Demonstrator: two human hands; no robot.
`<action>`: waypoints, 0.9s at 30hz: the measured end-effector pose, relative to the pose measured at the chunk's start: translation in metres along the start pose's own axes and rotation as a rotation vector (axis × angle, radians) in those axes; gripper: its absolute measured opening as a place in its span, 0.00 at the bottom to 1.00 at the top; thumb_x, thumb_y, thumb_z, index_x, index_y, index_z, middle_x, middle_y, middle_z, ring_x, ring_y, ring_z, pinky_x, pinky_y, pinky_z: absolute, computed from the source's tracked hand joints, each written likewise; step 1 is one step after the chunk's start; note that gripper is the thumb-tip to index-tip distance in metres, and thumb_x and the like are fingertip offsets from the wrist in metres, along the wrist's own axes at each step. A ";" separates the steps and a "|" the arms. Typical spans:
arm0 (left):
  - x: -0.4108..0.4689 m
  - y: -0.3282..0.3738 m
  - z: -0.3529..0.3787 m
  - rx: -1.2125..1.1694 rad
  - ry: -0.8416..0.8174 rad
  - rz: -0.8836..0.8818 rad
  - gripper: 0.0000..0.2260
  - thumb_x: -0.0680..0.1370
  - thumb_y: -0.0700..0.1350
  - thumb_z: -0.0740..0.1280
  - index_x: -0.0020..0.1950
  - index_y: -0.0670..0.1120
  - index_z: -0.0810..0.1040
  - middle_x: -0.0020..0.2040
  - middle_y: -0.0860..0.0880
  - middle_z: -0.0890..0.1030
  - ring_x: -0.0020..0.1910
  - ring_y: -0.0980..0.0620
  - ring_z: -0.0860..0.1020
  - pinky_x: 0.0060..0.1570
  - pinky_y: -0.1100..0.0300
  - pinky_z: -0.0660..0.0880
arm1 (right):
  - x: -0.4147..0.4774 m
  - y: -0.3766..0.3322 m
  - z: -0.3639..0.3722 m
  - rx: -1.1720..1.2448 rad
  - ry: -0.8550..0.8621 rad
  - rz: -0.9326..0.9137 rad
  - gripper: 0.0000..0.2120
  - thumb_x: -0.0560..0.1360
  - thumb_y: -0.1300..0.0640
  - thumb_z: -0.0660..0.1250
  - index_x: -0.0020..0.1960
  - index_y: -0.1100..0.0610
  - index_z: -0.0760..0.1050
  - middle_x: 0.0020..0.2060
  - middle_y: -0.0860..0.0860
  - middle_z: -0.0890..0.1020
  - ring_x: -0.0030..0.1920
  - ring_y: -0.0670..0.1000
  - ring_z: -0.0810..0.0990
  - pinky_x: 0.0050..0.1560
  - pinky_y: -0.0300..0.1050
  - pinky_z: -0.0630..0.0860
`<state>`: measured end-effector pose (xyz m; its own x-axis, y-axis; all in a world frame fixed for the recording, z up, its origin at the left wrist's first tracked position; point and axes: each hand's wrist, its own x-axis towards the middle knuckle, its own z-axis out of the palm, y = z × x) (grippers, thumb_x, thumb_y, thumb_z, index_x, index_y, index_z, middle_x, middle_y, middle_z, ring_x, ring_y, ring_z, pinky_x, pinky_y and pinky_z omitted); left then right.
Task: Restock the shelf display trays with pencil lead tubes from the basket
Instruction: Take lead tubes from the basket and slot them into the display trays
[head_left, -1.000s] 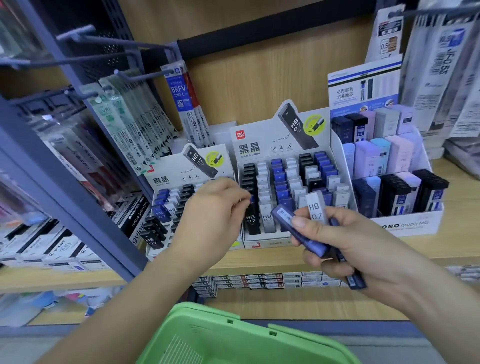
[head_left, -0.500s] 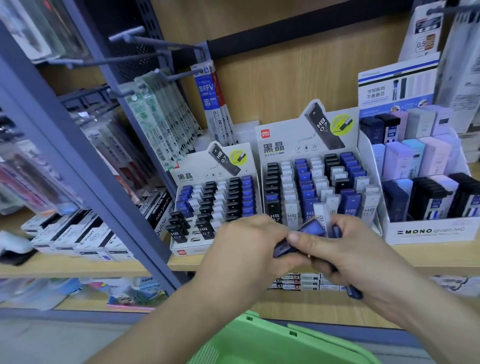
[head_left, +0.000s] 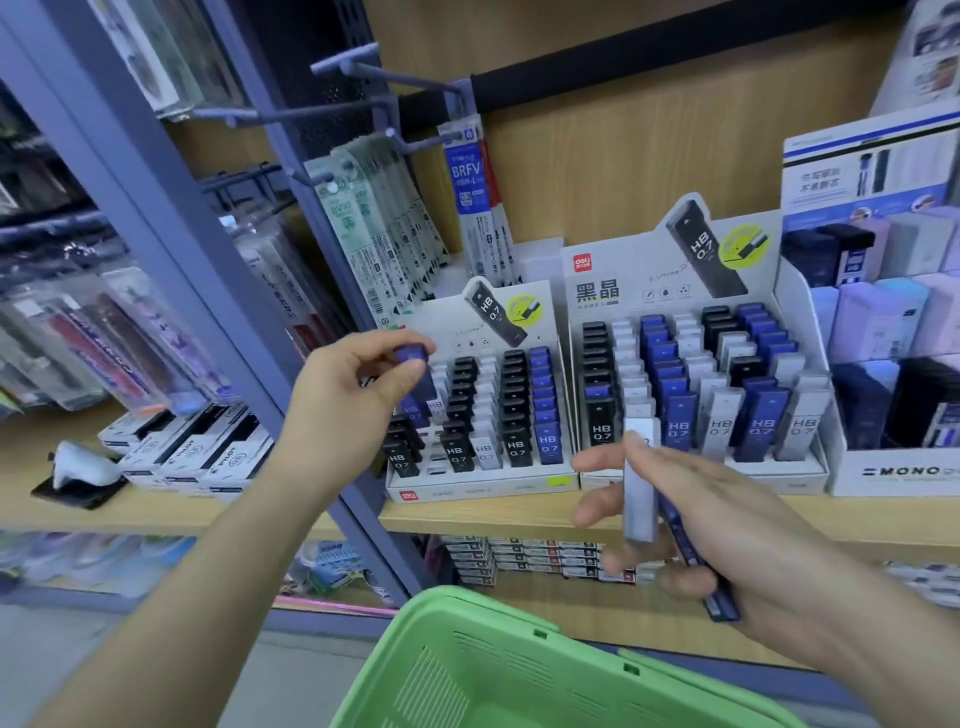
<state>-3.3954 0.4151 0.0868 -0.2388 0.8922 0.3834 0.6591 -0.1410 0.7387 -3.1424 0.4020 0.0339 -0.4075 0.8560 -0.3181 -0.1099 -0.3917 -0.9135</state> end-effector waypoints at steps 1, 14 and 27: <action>0.003 -0.007 -0.001 0.116 0.028 0.016 0.08 0.77 0.40 0.69 0.49 0.53 0.82 0.44 0.54 0.83 0.43 0.60 0.78 0.46 0.70 0.72 | 0.000 0.001 0.001 -0.011 -0.007 0.002 0.17 0.78 0.43 0.60 0.51 0.52 0.83 0.39 0.55 0.84 0.30 0.54 0.80 0.18 0.33 0.54; 0.002 -0.037 0.010 0.557 -0.159 0.036 0.10 0.80 0.43 0.65 0.59 0.49 0.80 0.47 0.50 0.83 0.43 0.50 0.80 0.46 0.61 0.74 | 0.010 0.010 -0.001 -0.013 -0.155 -0.009 0.14 0.74 0.45 0.64 0.53 0.49 0.82 0.35 0.59 0.77 0.27 0.52 0.72 0.18 0.33 0.56; 0.017 -0.035 0.011 0.753 -0.006 0.171 0.08 0.79 0.39 0.64 0.56 0.45 0.80 0.51 0.46 0.80 0.50 0.44 0.78 0.46 0.56 0.71 | 0.019 0.019 0.000 0.001 -0.149 0.065 0.09 0.77 0.53 0.65 0.52 0.58 0.77 0.35 0.61 0.78 0.25 0.55 0.72 0.17 0.32 0.55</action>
<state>-3.4149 0.4405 0.0613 -0.0878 0.8867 0.4540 0.9944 0.0514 0.0920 -3.1516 0.4106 0.0106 -0.5434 0.7695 -0.3354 -0.0796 -0.4450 -0.8920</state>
